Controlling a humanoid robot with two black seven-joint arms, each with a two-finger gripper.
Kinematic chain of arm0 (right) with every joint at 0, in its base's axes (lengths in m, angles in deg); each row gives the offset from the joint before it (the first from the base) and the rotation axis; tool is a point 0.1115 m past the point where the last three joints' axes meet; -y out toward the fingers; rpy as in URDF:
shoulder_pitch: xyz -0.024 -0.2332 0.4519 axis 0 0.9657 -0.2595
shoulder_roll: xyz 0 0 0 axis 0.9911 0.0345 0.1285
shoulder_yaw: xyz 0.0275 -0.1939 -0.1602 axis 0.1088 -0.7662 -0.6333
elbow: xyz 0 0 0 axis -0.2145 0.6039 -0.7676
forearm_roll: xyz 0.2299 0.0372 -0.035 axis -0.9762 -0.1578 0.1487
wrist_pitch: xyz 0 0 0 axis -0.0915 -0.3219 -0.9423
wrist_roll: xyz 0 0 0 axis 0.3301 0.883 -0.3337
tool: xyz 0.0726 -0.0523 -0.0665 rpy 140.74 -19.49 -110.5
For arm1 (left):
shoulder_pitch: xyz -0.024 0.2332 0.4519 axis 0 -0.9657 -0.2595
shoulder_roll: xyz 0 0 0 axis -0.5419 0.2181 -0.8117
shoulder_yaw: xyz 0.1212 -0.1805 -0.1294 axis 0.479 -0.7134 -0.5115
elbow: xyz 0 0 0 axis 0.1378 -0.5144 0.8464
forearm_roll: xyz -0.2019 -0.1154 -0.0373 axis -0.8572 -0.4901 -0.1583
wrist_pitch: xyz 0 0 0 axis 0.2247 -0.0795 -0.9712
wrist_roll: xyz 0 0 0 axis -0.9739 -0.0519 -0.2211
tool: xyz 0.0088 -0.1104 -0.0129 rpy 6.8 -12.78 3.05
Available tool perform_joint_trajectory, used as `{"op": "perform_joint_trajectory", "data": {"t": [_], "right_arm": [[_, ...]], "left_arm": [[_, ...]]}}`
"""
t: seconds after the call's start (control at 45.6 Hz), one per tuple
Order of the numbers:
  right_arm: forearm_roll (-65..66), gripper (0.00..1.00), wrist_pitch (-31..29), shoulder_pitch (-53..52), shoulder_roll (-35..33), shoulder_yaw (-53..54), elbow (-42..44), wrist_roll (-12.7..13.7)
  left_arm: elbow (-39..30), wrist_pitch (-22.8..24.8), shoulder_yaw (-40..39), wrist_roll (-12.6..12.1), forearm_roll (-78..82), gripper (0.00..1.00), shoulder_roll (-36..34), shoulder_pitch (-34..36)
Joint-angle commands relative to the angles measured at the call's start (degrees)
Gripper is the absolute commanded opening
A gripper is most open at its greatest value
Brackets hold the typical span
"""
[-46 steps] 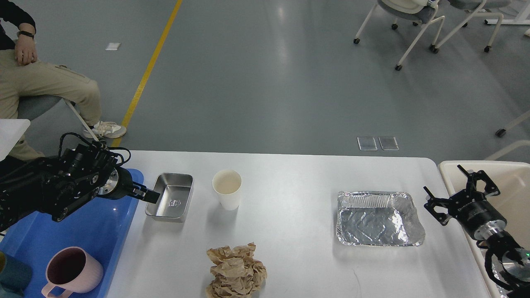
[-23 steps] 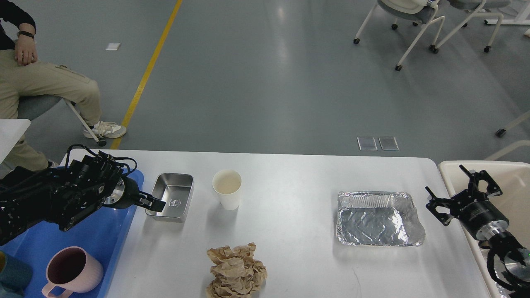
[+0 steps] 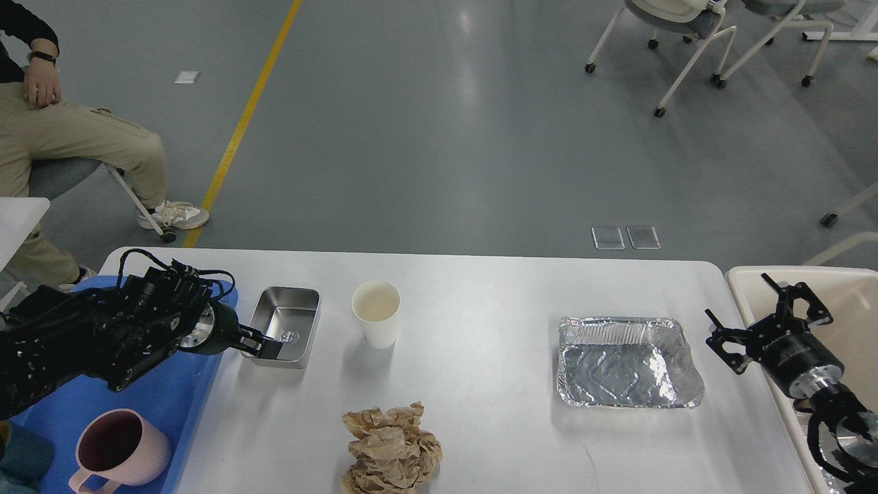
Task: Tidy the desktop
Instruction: 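Reach the left gripper to the steel tin and grasp its rim, then lift the steel tin and place it into the blue tray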
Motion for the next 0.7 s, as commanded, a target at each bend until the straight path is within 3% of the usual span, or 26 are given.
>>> {"op": "perform_joint_trajectory", "data": {"t": [0.0, 0.088, 0.219, 0.307, 0.68], "right_arm": [[0.00, 1.00, 0.00, 0.00, 0.09, -0.09, 0.01, 0.00], [0.00, 1.00, 0.00, 0.00, 0.09, -0.09, 0.01, 0.00], [0.00, 1.00, 0.00, 0.00, 0.09, -0.09, 0.01, 0.00], [0.00, 1.00, 0.00, 0.00, 0.09, -0.09, 0.01, 0.00], [0.00, 1.00, 0.00, 0.00, 0.18, -0.09, 0.01, 0.00]], "left_arm": [[0.36, -0.04, 0.02, 0.07, 0.00, 0.71, -0.16, -0.11], [0.45, -0.04, 0.02, 0.07, 0.00, 0.63, -0.25, -0.37], [0.54, 0.05, -0.06, 0.25, -0.09, 0.40, -0.51, -0.64], [0.54, 0.05, 0.02, 1.21, -0.09, 0.30, -0.51, -1.07], [0.54, -0.13, -0.07, 3.32, -0.09, 0.15, -0.78, -1.34]]}}
